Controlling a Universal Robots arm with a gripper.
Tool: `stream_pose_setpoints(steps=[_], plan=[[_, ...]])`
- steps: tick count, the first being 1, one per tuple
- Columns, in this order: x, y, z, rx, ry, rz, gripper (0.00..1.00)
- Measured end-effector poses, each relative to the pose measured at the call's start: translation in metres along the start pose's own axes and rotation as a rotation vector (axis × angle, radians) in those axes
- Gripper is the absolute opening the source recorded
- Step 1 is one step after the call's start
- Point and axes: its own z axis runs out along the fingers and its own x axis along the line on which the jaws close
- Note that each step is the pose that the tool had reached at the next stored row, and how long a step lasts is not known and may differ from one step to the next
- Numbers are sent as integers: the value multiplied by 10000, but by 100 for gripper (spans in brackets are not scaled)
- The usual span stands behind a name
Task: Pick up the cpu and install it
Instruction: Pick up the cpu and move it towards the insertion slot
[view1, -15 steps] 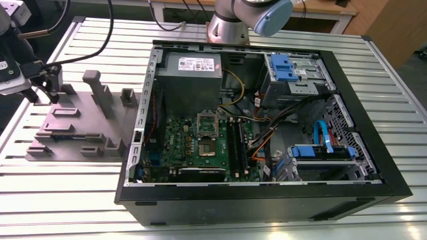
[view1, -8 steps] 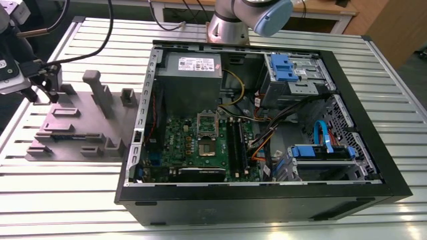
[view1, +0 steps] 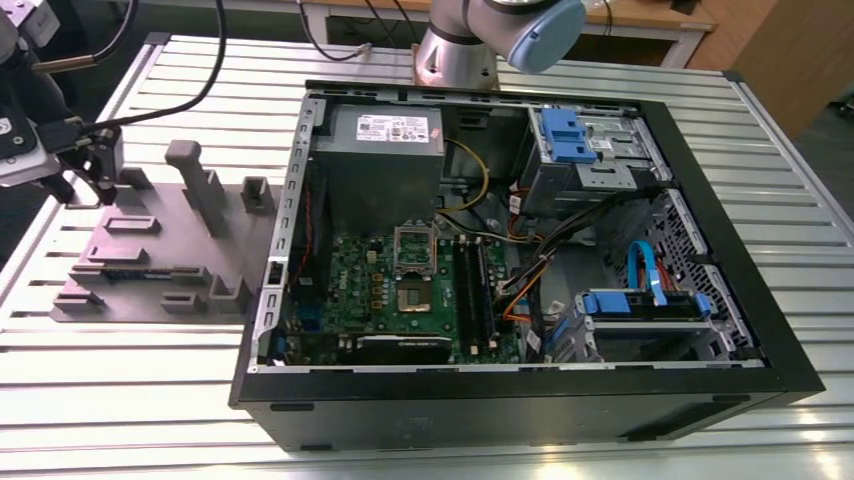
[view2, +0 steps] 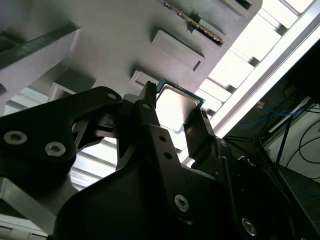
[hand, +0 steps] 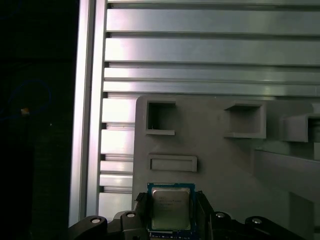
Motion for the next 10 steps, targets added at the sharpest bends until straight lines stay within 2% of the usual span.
stream_pose_setpoints(steps=[10], plan=[[1,1,-19,0,0,0,47]])
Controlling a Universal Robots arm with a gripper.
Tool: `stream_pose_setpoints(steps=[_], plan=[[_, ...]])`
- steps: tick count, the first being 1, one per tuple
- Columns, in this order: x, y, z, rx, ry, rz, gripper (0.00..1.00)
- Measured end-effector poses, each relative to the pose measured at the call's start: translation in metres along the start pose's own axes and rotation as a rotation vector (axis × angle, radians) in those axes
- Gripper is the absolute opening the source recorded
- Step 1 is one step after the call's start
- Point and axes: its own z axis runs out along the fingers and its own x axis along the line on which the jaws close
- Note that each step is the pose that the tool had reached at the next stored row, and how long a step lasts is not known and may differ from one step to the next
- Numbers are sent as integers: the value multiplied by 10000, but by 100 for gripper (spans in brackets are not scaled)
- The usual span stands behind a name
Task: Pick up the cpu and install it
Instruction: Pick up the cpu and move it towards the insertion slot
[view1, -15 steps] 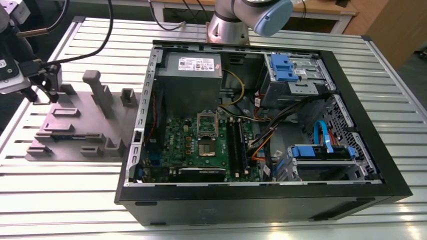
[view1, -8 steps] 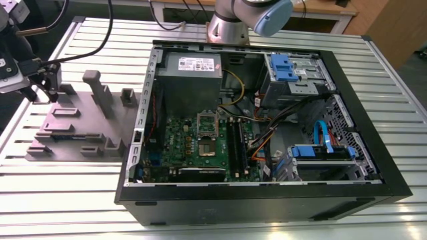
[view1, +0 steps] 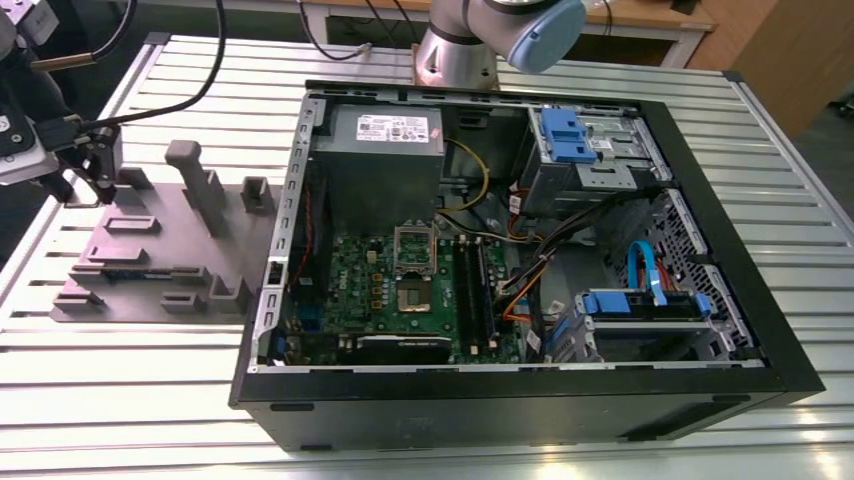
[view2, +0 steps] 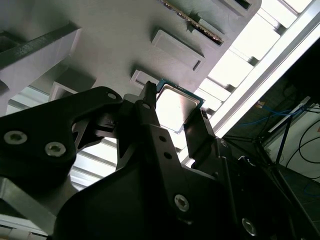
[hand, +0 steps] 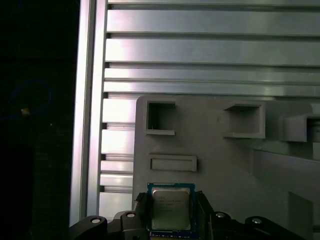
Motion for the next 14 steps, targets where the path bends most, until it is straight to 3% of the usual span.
stream_pose_setpoints(steps=[14], plan=[[1,1,-21,1,2,1,47]])
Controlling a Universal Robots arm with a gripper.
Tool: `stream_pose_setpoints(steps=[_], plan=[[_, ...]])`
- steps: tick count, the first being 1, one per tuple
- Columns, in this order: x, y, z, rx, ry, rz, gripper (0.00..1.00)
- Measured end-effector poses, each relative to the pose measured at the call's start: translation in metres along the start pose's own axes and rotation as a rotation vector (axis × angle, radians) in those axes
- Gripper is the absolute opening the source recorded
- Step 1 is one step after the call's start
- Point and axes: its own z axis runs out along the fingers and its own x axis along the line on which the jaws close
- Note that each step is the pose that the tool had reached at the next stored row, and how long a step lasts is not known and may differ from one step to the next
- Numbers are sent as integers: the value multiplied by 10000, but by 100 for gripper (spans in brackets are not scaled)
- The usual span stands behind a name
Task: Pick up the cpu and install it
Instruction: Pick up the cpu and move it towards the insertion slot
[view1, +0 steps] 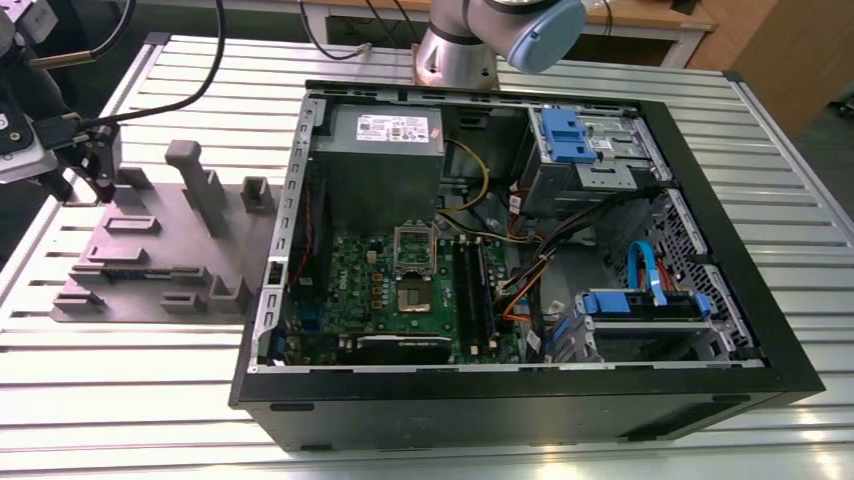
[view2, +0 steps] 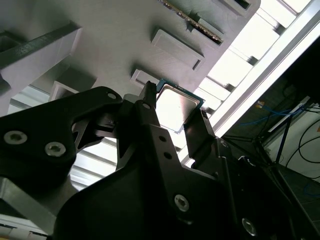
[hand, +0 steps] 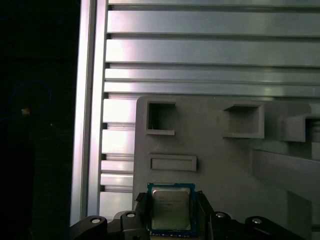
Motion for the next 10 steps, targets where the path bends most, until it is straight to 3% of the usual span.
stream_pose_setpoints(steps=[10], plan=[[0,1,-22,-1,-2,-1,47]])
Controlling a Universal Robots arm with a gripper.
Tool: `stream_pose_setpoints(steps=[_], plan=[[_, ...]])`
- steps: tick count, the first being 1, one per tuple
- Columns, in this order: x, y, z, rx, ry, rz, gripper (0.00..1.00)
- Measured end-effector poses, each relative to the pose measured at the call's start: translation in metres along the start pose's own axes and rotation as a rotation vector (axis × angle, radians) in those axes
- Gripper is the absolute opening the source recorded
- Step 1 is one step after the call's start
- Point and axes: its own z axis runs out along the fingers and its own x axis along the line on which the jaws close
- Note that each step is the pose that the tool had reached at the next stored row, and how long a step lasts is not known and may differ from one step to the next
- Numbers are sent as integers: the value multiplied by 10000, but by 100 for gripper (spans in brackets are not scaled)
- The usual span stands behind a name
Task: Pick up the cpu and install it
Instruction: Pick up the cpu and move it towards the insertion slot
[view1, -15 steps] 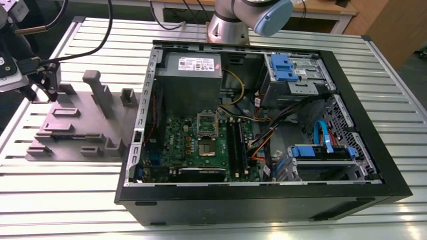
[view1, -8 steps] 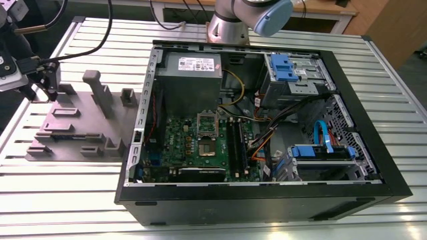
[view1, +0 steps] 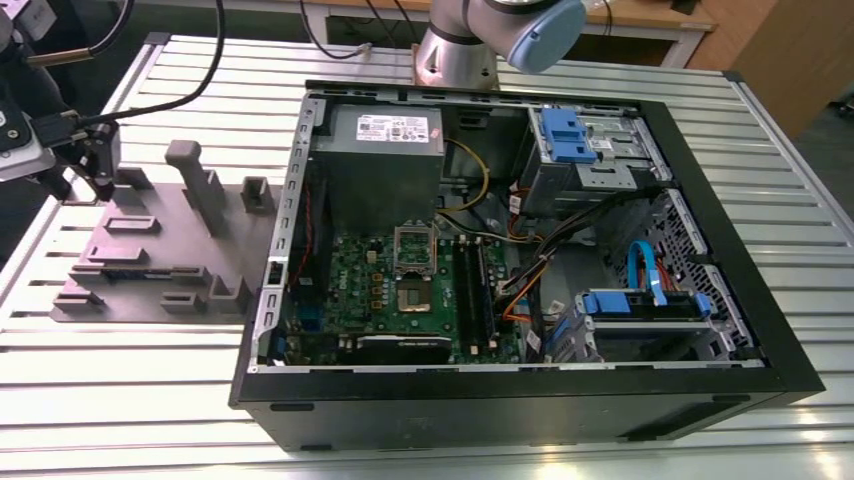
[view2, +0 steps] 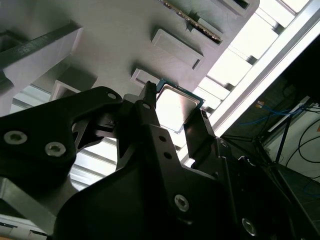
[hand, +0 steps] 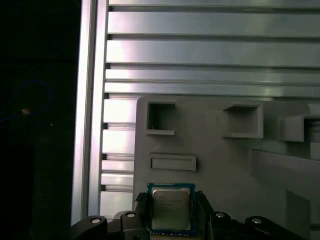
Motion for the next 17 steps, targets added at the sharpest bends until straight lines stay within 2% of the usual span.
stream_pose_setpoints(steps=[2,17], plan=[[1,2,-34,0,1,0,47],[2,4,-71,1,0,0,47]])
